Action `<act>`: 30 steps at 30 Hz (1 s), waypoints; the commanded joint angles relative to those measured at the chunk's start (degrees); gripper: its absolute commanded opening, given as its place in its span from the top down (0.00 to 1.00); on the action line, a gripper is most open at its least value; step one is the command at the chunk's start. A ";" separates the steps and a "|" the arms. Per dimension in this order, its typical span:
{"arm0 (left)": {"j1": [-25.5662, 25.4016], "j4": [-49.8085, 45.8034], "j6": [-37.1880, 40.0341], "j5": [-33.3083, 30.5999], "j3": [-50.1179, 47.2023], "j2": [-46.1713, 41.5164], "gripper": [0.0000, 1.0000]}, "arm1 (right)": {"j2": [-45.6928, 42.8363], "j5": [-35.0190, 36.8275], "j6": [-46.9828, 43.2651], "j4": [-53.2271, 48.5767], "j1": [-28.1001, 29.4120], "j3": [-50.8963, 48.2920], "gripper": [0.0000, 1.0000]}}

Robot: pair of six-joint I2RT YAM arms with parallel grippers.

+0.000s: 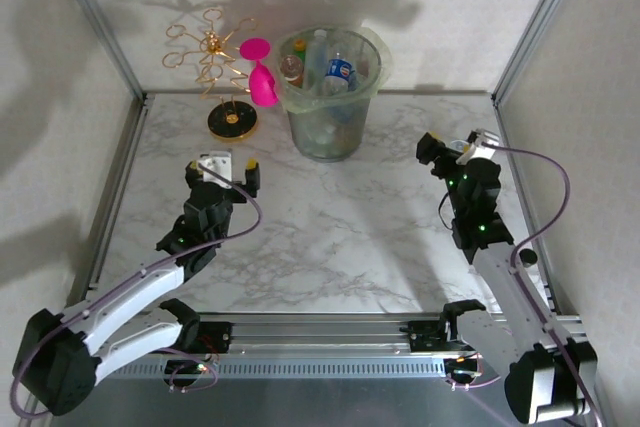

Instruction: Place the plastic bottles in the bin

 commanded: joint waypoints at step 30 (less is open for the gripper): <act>24.63 52.59 -5.23 19.98 -15.53 33.53 0.01 | 29.86 -2.29 -22.03 55.47 -7.70 -24.43 0.01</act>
